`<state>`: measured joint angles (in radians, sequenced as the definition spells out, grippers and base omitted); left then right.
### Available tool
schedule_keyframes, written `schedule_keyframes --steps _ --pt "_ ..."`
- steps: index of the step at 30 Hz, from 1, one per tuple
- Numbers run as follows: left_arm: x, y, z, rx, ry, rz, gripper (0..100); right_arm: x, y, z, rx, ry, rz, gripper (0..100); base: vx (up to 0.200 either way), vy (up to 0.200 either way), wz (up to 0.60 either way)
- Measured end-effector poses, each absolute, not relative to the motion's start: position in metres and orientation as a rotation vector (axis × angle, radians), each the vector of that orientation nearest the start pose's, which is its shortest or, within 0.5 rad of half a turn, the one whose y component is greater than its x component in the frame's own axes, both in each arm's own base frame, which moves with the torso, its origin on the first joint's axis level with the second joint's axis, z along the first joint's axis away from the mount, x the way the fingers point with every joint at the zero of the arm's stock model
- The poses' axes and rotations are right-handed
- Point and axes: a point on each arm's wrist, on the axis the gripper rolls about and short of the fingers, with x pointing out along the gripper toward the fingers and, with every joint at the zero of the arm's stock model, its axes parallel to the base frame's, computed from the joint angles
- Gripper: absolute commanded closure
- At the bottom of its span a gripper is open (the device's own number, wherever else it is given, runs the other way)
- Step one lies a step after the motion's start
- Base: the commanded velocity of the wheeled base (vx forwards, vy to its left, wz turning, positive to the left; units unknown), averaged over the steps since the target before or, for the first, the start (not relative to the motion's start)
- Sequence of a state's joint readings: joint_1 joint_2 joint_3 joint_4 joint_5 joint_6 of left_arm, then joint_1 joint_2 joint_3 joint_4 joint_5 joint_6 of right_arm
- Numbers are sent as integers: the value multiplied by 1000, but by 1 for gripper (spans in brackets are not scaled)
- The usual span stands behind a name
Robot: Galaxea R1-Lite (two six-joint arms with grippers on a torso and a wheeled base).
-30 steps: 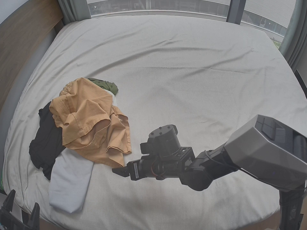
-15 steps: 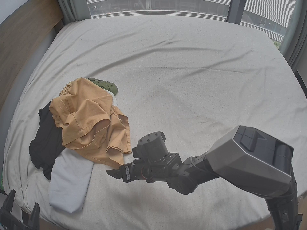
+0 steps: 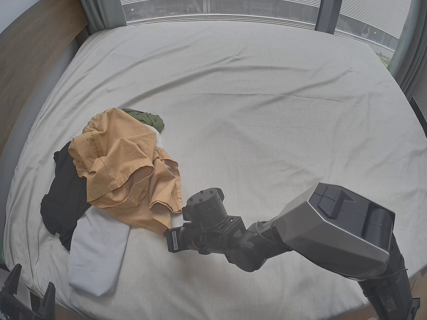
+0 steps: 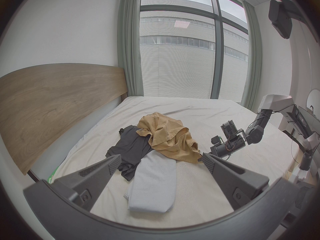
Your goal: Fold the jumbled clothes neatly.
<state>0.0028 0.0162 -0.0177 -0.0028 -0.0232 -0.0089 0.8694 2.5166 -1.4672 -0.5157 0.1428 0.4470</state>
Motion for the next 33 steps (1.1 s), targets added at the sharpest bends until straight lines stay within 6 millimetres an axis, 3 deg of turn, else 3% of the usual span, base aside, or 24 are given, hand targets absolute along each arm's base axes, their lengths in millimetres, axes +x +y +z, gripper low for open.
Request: schedule_keyframes --steps 16,33 --pt "-23 -1 81 -8 -4 -20 0 285 335 10 180 778 782 100 0 0 0" --pt "-23 -1 81 -8 -4 -20 0 259 314 21 155 823 781 100 0 0 0"
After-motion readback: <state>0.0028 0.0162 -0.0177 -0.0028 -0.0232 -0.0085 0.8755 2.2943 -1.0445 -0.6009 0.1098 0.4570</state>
